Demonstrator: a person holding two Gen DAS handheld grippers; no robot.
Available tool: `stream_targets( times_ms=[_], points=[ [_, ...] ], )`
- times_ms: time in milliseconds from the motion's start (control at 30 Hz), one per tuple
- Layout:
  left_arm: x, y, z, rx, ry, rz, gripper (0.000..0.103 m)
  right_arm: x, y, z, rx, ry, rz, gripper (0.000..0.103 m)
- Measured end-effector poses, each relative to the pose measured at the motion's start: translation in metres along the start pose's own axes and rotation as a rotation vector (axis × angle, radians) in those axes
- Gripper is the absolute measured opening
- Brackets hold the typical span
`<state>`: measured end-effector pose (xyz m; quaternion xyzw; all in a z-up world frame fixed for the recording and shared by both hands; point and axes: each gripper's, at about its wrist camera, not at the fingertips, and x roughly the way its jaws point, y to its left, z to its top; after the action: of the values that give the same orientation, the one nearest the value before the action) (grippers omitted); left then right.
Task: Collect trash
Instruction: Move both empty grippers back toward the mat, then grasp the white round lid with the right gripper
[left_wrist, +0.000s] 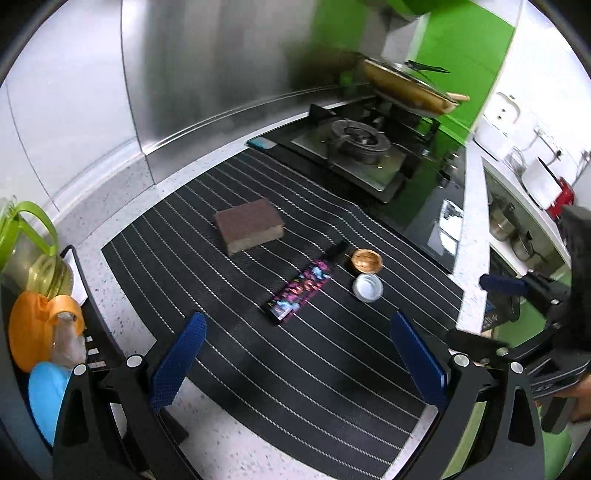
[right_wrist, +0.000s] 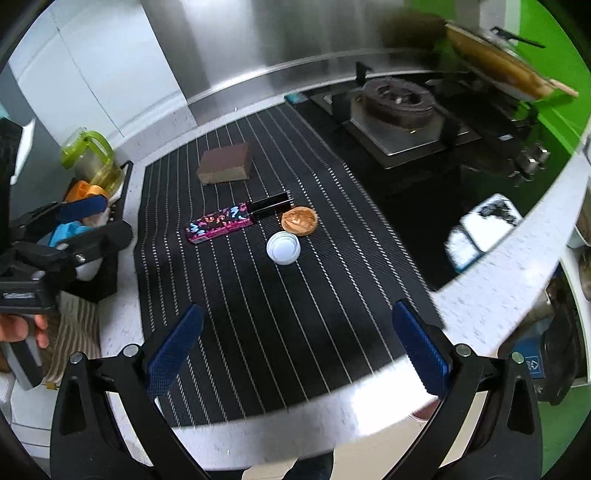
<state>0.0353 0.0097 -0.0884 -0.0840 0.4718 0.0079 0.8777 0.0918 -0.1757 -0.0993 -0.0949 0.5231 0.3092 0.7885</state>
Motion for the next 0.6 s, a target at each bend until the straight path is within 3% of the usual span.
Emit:
stream_targets(
  times_ms=[400,467,500,600],
  points=[
    [0.034,0.023,0.012,-0.079,0.039,0.017,0.096,0.067,0.004,0.021,-0.010,0.074,0.006,0.099],
    [0.039,0.027,0.013,-0.081,0.047,0.016,0.096,0.074,0.006,0.023,-0.006,0.076,0.005,0.094],
    [0.040,0.028,0.013,-0.083,0.050,0.014,0.096,0.076,0.008,0.025,-0.006,0.080,0.003,0.084],
    [0.044,0.032,0.014,-0.088,0.055,0.008,0.096,0.084,0.012,0.027,-0.007,0.094,-0.004,0.075]
  ],
)
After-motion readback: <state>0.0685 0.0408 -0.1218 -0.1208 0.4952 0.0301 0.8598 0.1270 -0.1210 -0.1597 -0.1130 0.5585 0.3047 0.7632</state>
